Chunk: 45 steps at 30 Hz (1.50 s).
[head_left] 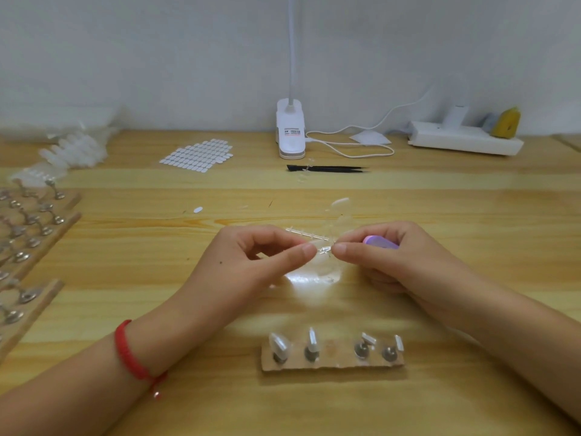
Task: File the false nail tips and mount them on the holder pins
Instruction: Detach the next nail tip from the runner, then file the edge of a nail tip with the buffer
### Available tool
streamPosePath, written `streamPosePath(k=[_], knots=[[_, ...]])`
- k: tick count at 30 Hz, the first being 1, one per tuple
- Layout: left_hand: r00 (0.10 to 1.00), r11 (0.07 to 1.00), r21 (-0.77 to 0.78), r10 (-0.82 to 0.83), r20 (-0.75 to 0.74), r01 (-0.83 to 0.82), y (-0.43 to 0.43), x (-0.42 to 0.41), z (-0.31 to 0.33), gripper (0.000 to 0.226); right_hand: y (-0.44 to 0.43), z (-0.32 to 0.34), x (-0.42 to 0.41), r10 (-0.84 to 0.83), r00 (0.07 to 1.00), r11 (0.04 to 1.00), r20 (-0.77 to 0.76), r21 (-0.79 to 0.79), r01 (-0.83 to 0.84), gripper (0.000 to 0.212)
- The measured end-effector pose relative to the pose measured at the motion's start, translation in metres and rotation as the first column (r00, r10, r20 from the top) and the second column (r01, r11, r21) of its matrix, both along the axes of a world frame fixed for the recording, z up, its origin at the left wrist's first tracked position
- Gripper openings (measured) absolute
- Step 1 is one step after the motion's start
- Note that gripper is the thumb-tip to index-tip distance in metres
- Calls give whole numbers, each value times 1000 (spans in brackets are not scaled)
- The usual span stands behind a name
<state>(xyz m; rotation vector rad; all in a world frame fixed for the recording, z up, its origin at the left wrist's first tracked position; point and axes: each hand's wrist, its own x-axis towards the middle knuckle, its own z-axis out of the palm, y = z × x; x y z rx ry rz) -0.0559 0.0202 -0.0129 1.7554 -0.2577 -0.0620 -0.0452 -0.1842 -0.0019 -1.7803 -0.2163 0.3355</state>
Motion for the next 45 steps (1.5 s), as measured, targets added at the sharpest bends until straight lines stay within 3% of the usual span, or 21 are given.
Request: streamPosePath(k=[4,9,14,16,19,21,24,25,27,30,33,35,38,45], knots=[[990,990,-38,-134,-50,132,4,1,4,12,-1,4,0,109,991,994,-74,15,-108,12],[965,965,-64,-257,-45,254,6,2,6,14,-4,9,2,330,925,937,-188,183,-297,27],[929,931,-57,-364,-67,361,5,0,7,10,-5,9,2,420,882,905,-216,176,-388,21],[926,928,-69,-370,-67,366,3,-1,8,11,-5,9,2,430,872,900,-234,193,-392,22],[964,962,-92,-261,-53,256,2,0,6,17,-3,7,2,311,916,943,-254,203,-264,27],[986,983,-87,-166,-27,163,0,-1,4,20,1,6,-1,166,971,986,-171,42,-161,27],[991,998,11,-69,113,68,-2,-6,0,20,4,0,-4,7,979,932,202,-357,67,12],[983,997,68,-60,176,48,-2,-8,-1,21,4,-1,-5,-4,957,907,290,-403,125,8],[967,994,93,-73,246,52,-2,-11,0,21,1,-2,-8,33,921,882,387,-444,156,22],[969,993,8,-118,217,119,-4,-13,2,16,-1,-3,-3,-23,946,958,322,-265,113,32],[982,994,-57,-81,170,91,-4,-9,0,13,3,-5,1,1,991,975,-133,219,28,40],[992,992,-112,-48,114,61,-3,-6,-1,13,7,-7,0,136,958,898,-251,439,-13,31],[999,984,-174,-23,40,30,-2,-1,-2,13,8,-11,0,193,957,864,-216,500,-61,35],[997,988,-137,-60,52,66,-3,0,-5,12,11,-11,-7,142,978,908,-150,414,-69,29]])
